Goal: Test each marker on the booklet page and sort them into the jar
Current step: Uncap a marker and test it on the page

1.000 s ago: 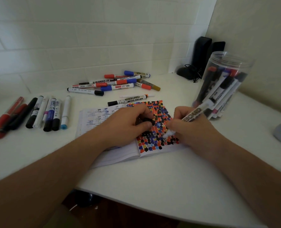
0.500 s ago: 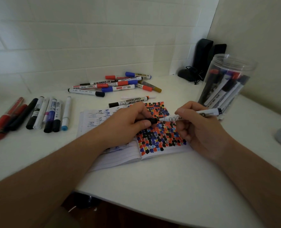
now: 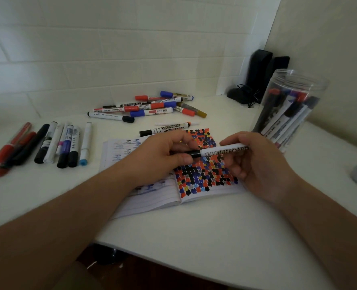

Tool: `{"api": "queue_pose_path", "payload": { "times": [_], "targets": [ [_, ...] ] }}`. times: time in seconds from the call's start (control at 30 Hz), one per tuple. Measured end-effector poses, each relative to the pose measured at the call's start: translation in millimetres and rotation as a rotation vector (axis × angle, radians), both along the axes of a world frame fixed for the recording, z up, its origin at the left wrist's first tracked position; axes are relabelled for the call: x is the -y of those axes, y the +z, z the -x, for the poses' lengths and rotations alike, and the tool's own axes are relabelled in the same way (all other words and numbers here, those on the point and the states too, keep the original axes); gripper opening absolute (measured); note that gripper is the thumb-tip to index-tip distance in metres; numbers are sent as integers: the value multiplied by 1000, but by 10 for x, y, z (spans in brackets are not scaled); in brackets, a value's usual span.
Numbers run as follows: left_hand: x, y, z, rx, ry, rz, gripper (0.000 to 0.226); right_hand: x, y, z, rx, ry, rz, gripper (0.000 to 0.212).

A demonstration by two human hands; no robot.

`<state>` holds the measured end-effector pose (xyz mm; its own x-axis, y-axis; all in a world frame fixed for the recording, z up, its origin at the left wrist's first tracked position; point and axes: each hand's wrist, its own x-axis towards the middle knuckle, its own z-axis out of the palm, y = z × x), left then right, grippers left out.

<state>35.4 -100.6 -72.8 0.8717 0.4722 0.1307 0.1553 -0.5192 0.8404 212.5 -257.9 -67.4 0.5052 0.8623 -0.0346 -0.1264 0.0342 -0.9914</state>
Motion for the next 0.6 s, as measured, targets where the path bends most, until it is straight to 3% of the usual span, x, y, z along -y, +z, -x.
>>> {"api": "queue_pose_path", "payload": {
  "times": [0.2,0.47,0.6],
  "targets": [
    [-23,-35,-27,69,-2,68,23,-45,-19,1,3,7,-48,51],
    [-20,-21,-26,8,-55,17,20,-45,-8,-4,72,33,14,46],
    [-23,-24,-35,13,-26,22,27,46,43,-16,119,-51,-19,26]
  ]
}}
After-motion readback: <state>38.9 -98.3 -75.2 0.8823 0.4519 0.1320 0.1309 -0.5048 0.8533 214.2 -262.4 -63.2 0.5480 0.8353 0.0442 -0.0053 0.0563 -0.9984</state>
